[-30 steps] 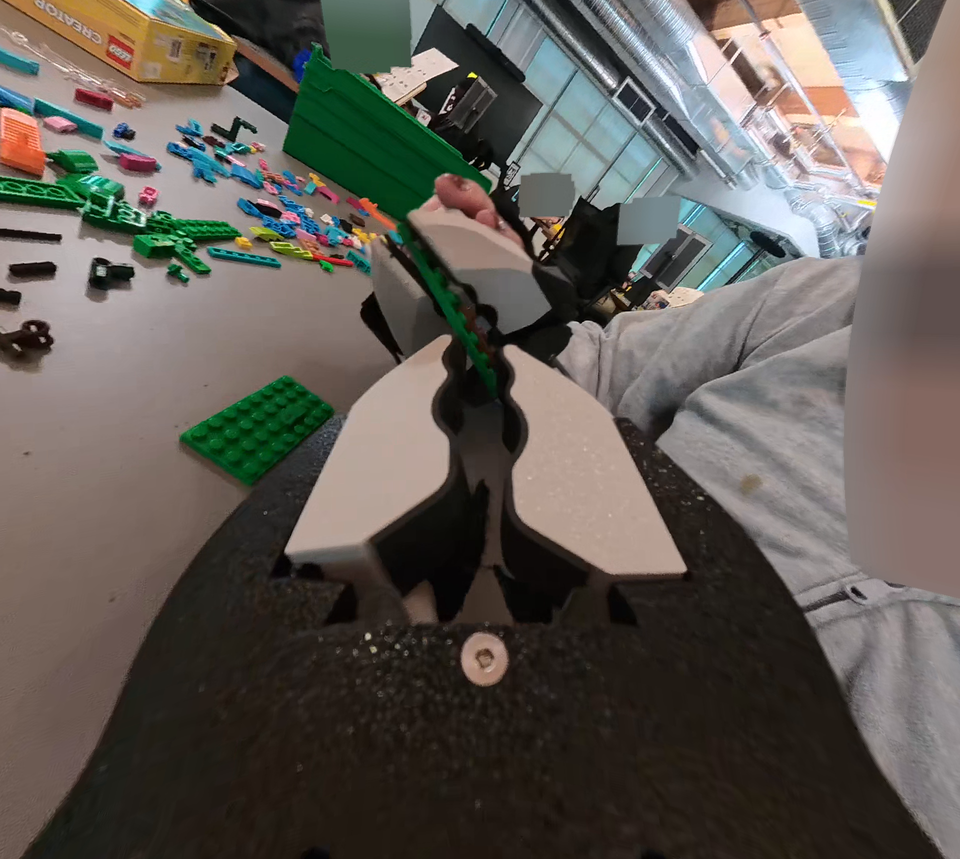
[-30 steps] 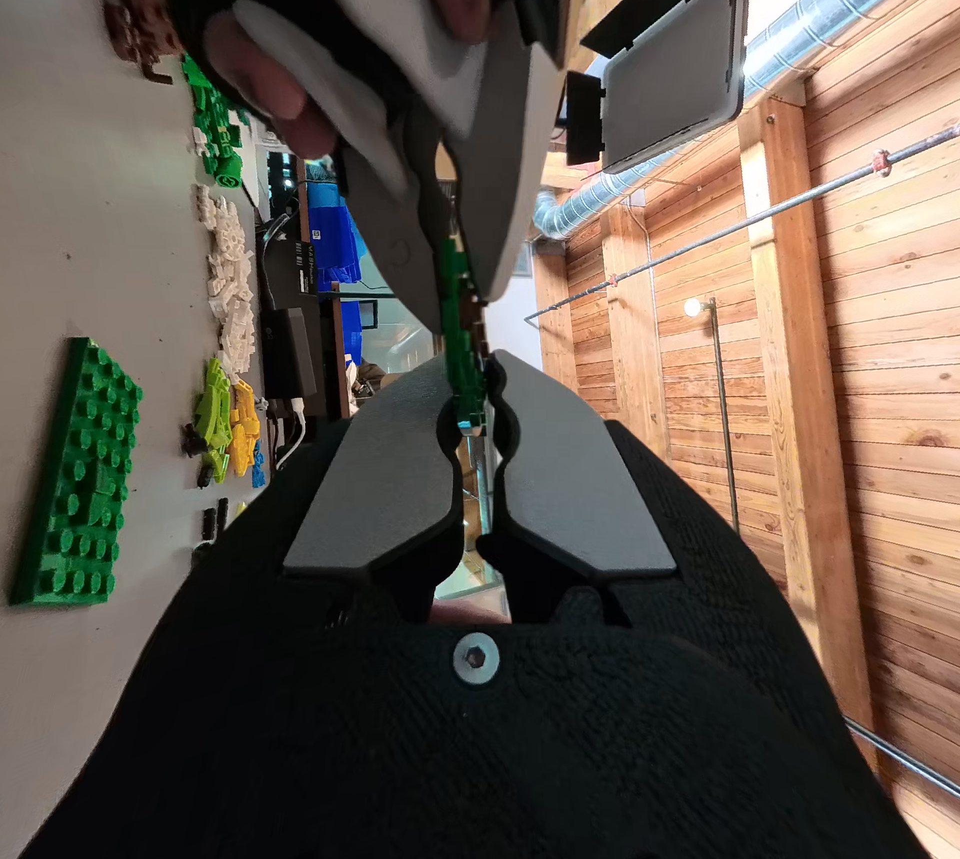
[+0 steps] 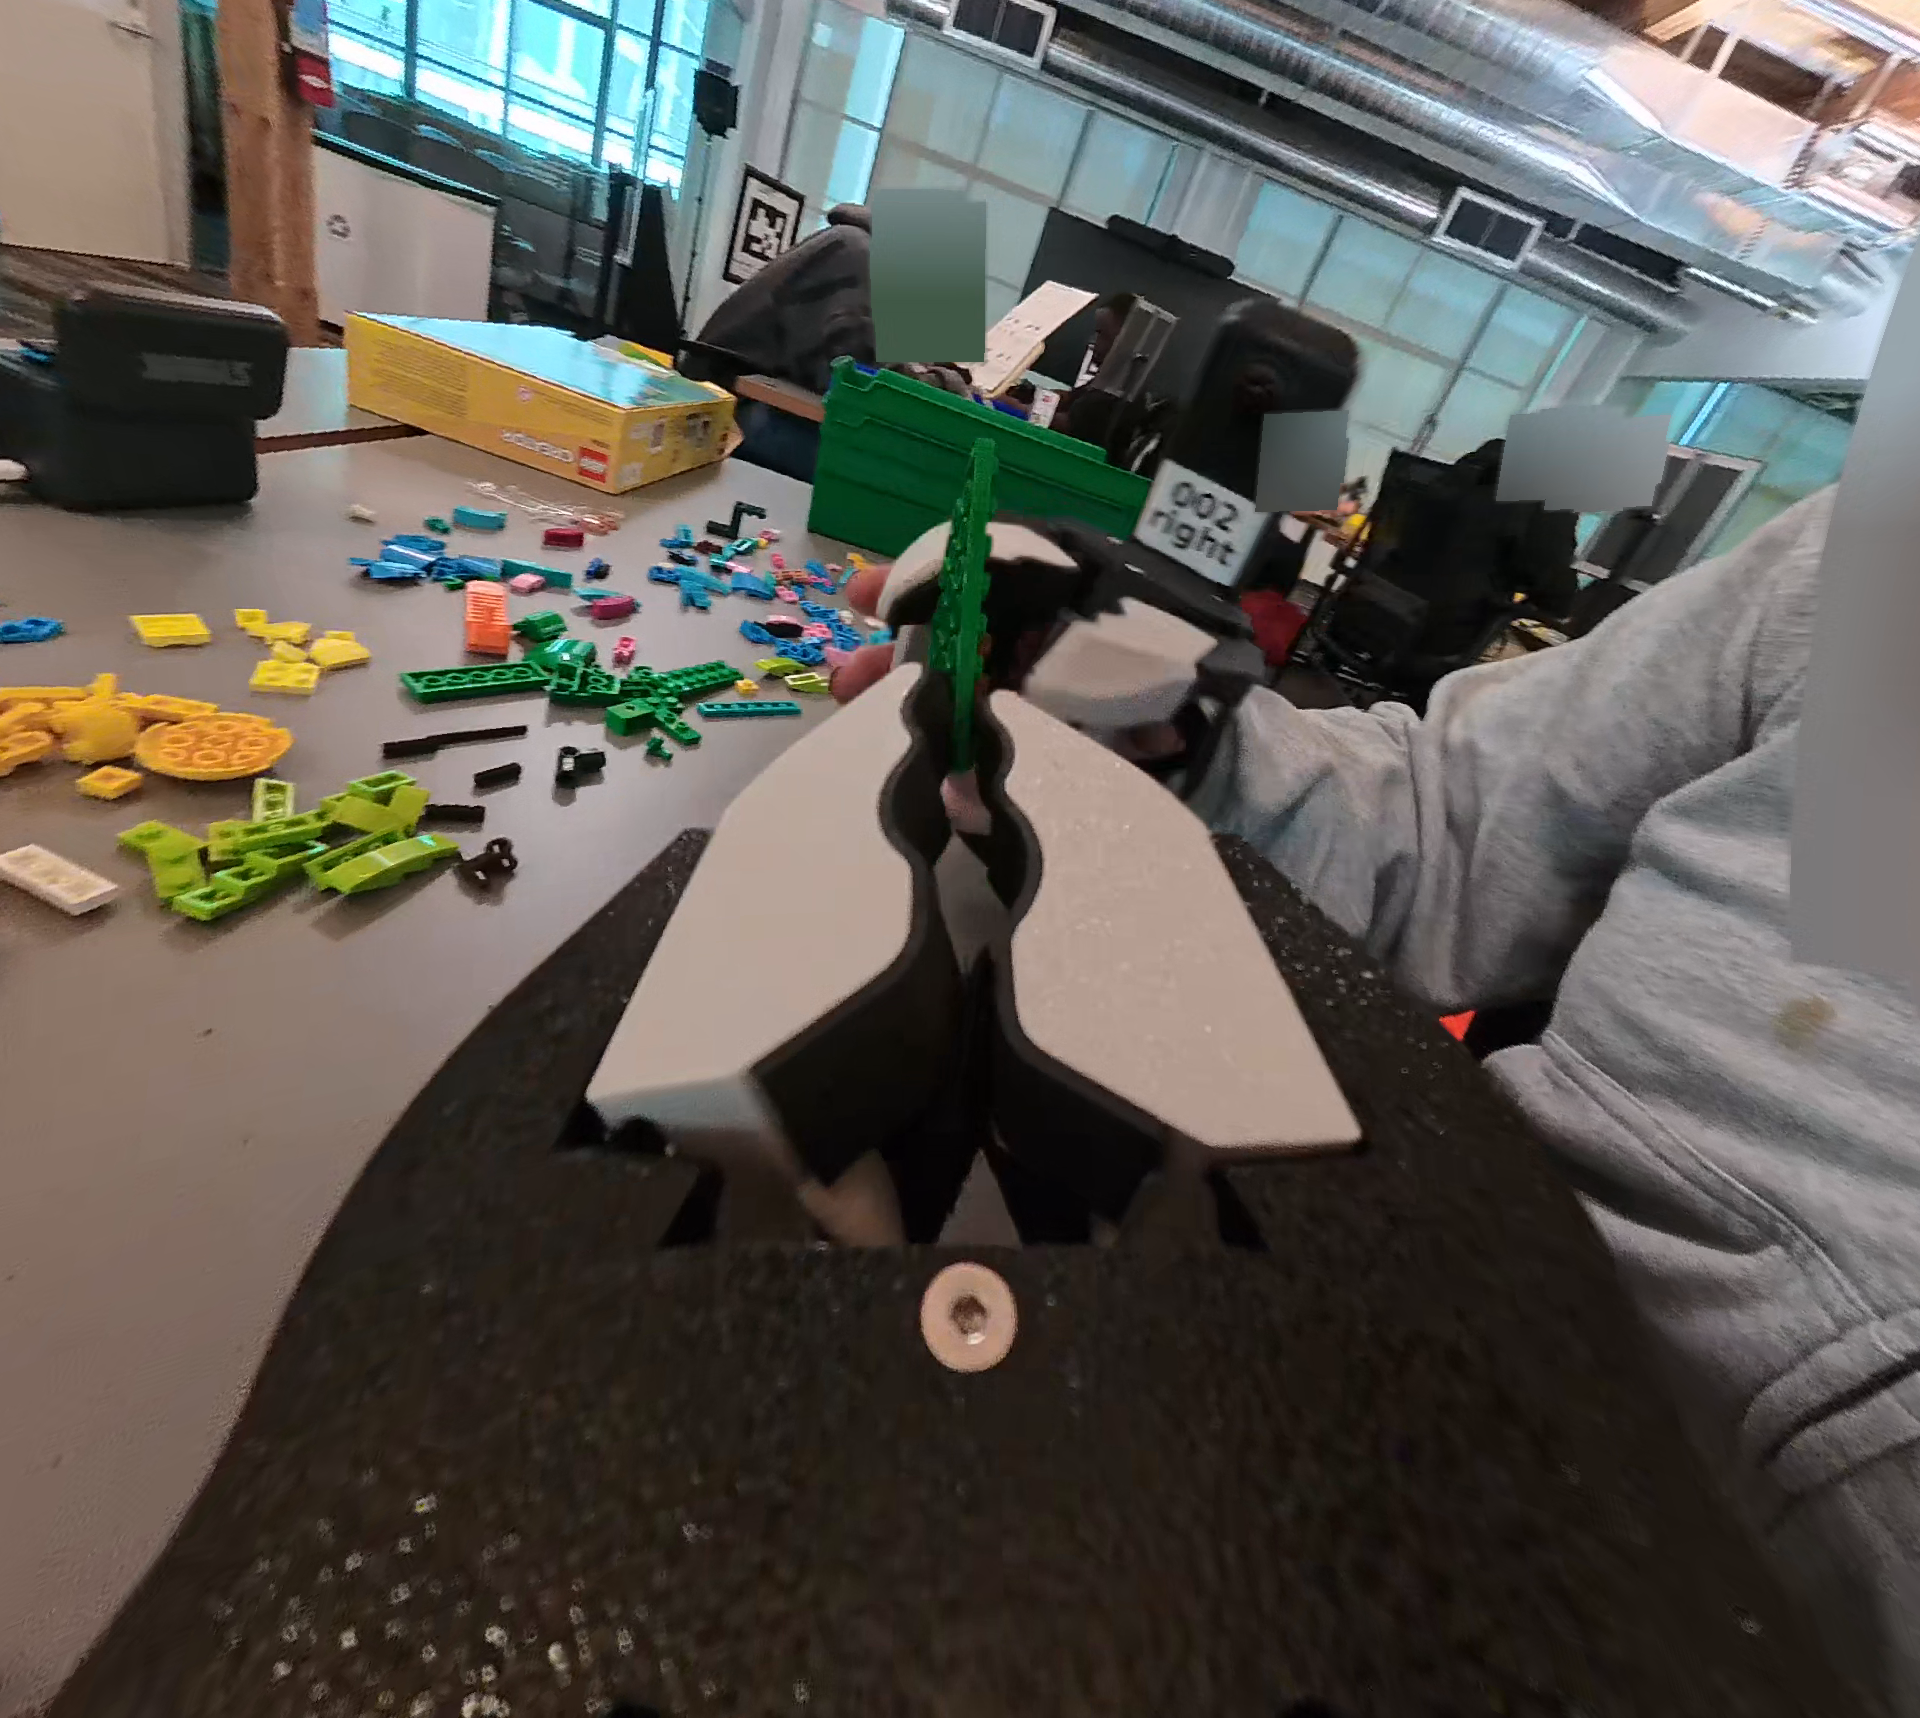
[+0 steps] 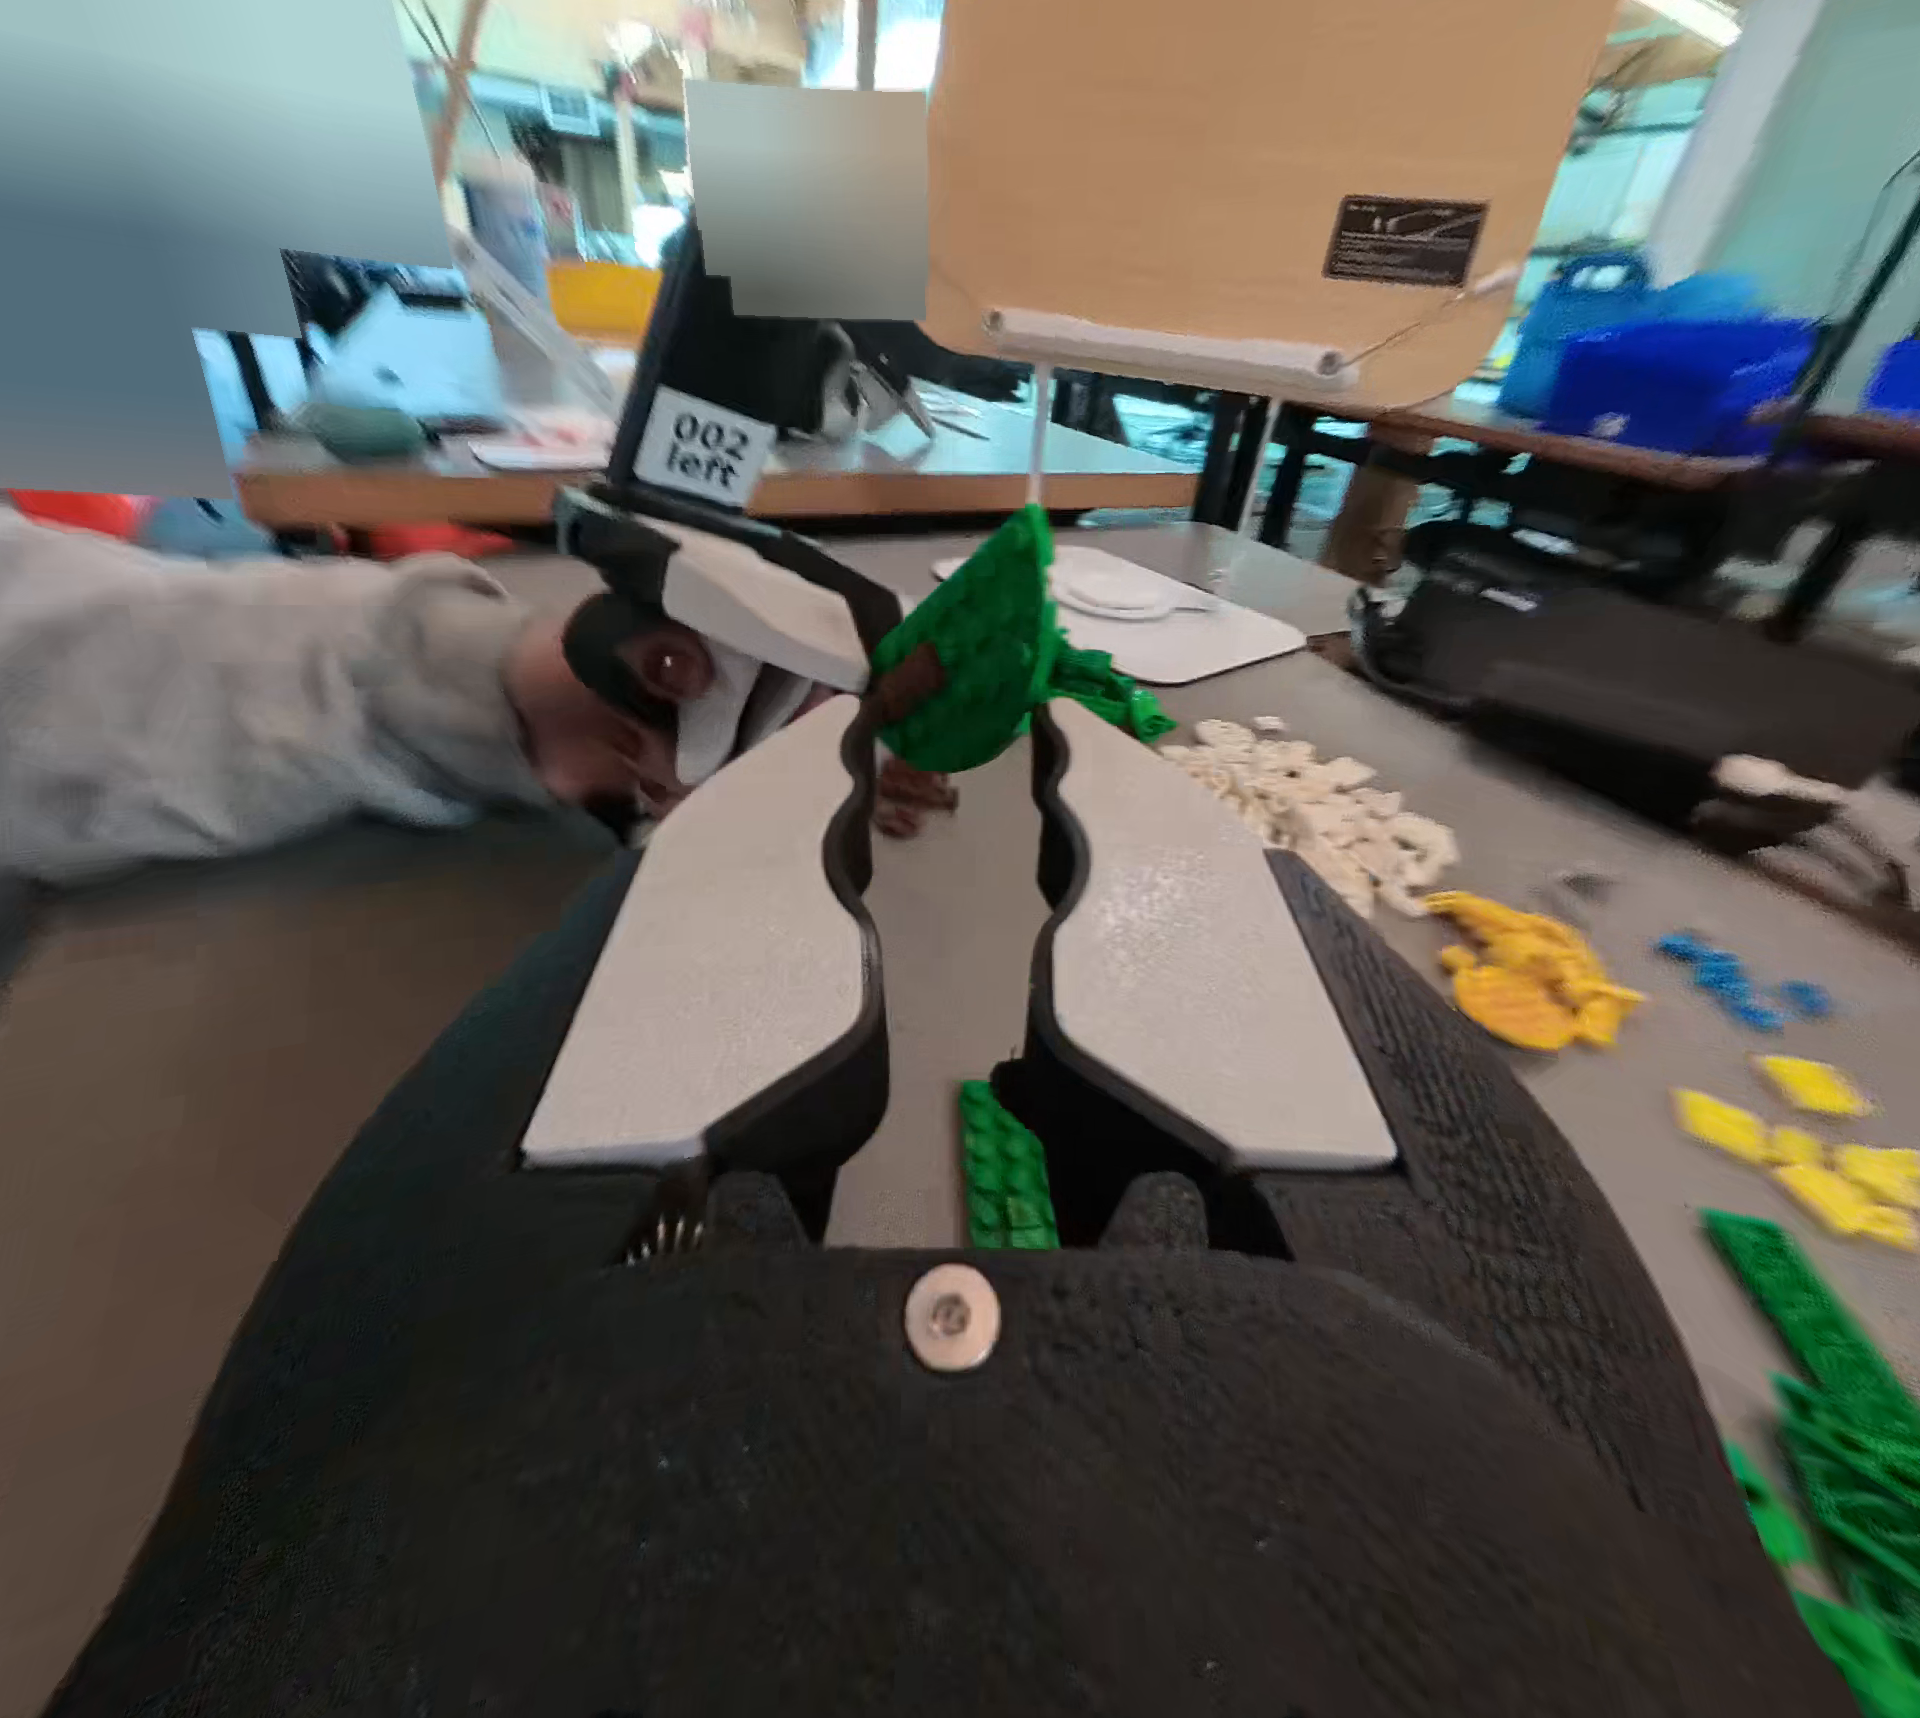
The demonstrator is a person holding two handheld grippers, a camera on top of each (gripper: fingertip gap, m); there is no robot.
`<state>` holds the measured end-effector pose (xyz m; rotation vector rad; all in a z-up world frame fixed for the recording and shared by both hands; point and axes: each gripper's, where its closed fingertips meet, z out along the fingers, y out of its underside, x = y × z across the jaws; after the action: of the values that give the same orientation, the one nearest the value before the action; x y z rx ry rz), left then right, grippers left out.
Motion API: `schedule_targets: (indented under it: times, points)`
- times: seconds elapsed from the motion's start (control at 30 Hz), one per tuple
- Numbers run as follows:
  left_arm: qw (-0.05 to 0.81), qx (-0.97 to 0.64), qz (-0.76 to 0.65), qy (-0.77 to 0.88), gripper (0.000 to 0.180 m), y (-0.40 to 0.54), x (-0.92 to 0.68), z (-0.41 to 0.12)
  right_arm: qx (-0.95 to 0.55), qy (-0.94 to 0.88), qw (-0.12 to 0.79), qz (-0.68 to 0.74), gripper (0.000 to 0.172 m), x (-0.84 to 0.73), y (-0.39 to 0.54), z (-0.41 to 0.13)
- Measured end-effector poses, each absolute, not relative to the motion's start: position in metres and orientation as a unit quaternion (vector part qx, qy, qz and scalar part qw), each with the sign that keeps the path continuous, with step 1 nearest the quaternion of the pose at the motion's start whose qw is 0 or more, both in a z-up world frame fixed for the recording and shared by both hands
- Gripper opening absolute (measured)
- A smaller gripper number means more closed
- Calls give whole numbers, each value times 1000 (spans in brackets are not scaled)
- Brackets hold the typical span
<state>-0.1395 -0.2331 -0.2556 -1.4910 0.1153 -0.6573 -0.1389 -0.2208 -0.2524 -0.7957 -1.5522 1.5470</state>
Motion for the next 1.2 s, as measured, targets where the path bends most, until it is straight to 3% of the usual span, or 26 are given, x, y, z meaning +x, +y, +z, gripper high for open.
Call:
schedule_targets:
  times: [0.1,0.23,0.33,0.43,0.6,0.73,0.83,1.03,1.13,1.2]
  points:
    - [679,-666,-301,69,3,-234,-134,-258,-335,-586,335,657,11,-136,-218,-247]
    - [665,-678,-306,70,3,-234,-134,-265,-349,-598,286,662,9,-136,-219,-252]
    - [678,-691,-246,39,22,-226,-148,-271,-354,-618,319,625,3,-140,-215,-258]
    - [700,-686,-188,63,39,-228,-150,-264,-334,-665,407,530,3,-145,-206,-270]
    - [705,-692,-52,146,33,-229,-142,-265,-244,-736,481,409,3,-143,-219,-288]
    - [648,-727,51,221,35,-223,-137,-291,-196,-770,488,360,3,-141,-228,-303]
    - [644,-718,85,249,14,-223,-132,-293,-190,-776,490,348,3,-140,-226,-305]
    - [613,-765,-55,187,4,-225,-131,-298,-177,-774,511,330,8,-141,-224,-304]
    - [602,-782,-138,80,4,-223,-147,-299,-178,-746,553,326,30,-146,-221,-295]
    - [601,-775,-194,9,4,-221,-157,-298,-193,-750,540,329,31,-147,-223,-299]
